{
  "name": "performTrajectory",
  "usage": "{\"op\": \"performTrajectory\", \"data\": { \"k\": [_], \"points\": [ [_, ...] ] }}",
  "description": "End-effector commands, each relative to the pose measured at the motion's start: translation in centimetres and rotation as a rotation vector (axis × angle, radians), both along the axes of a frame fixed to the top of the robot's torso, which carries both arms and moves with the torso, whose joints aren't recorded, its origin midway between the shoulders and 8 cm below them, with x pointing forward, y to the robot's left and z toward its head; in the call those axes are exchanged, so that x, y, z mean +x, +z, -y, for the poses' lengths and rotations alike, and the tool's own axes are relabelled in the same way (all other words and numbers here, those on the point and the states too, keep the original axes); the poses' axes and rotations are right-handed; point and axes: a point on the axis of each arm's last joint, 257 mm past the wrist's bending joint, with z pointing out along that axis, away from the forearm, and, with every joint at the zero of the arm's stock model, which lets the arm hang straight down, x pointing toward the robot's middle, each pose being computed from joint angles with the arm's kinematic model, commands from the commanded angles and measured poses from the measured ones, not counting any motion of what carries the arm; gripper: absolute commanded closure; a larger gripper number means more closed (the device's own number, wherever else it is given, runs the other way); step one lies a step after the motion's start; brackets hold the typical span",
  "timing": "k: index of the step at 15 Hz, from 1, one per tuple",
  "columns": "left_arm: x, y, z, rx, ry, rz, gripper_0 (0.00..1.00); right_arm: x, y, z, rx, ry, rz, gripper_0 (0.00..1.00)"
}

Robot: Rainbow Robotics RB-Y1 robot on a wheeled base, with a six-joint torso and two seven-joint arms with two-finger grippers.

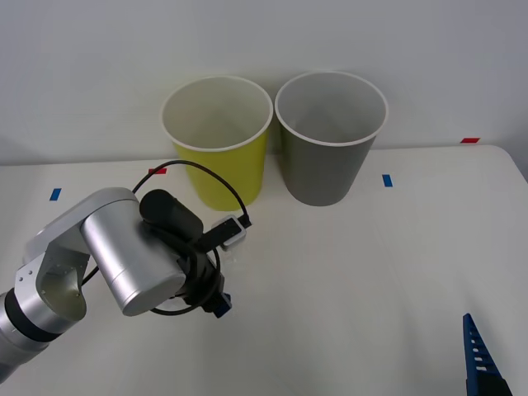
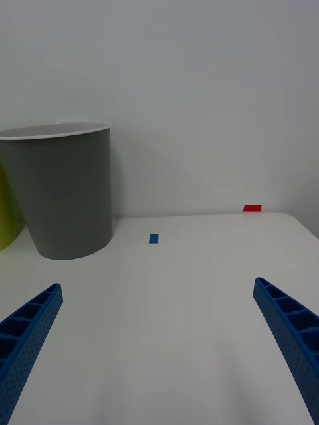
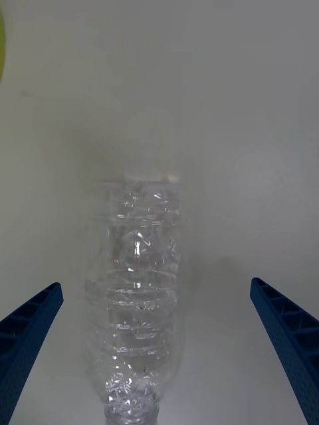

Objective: Put cans in the gray bin and PET bottles in the light green bin.

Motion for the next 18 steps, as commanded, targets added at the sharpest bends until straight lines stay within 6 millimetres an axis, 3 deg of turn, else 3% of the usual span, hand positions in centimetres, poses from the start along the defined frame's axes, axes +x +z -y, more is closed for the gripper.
{"op": "performTrajectory", "data": {
  "k": [1,4,12,18],
  "points": [
    [1.0,-0.5,0.2,0.041,0.007,-0.013,0.04,0.0,0.0,0.0,0.000,0.000,0.000,0.00],
    [0.6,-0.7,0.3,0.066,0.021,-0.046,0.03,0.0,0.0,0.0,0.000,0.000,0.000,0.00],
    [2.2,-1.3,0.4,0.080,0.095,-0.080,0.03,0.0,0.0,0.0,0.000,0.000,0.000,0.00],
    [1.7,-1.5,1.0,0.060,0.192,-0.140,0.03,0.0,0.0,0.0,0.000,0.000,0.000,0.00]
  ]
}}
